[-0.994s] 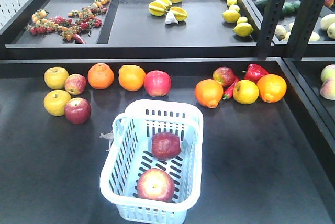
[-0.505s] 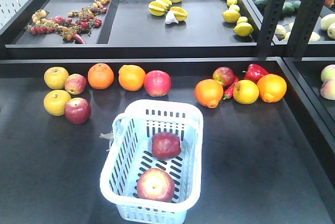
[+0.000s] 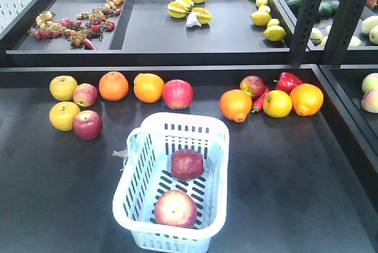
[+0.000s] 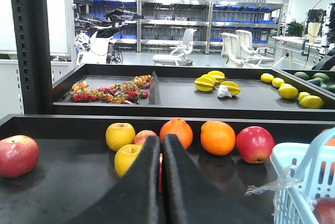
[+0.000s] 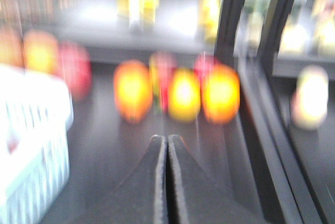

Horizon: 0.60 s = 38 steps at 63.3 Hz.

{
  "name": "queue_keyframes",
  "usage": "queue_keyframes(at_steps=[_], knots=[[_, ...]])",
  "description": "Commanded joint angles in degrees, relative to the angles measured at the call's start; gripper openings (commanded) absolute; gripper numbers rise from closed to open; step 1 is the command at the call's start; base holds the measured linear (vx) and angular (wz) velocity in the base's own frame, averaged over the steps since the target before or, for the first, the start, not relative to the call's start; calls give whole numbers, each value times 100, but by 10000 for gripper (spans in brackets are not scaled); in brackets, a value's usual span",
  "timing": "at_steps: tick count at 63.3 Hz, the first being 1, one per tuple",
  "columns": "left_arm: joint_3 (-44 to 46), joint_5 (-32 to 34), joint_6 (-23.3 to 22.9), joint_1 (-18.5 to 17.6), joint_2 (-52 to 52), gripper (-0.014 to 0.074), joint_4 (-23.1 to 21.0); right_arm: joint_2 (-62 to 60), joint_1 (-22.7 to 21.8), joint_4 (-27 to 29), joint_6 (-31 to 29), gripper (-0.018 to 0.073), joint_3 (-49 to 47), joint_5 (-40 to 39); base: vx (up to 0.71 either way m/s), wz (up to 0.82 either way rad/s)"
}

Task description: Pick three apples into basket with both arms

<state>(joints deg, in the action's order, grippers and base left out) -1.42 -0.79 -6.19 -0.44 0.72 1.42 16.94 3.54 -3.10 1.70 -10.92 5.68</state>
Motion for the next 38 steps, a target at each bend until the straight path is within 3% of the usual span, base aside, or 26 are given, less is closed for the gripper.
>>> queue_keyframes(at_steps=[1,18,38], knots=[[-130,464,-43,-4,85,-6,-57,-445,-97,68,-6,-9,261,-864,0,0],[-130,464,-43,-4,85,-6,-57,-1848,-91,49,71,-9,1179,-933,0,0],[-130,458,-43,-4,85,-6,-57,-1815,-89,-140,283,-9,1343,-983,0,0]])
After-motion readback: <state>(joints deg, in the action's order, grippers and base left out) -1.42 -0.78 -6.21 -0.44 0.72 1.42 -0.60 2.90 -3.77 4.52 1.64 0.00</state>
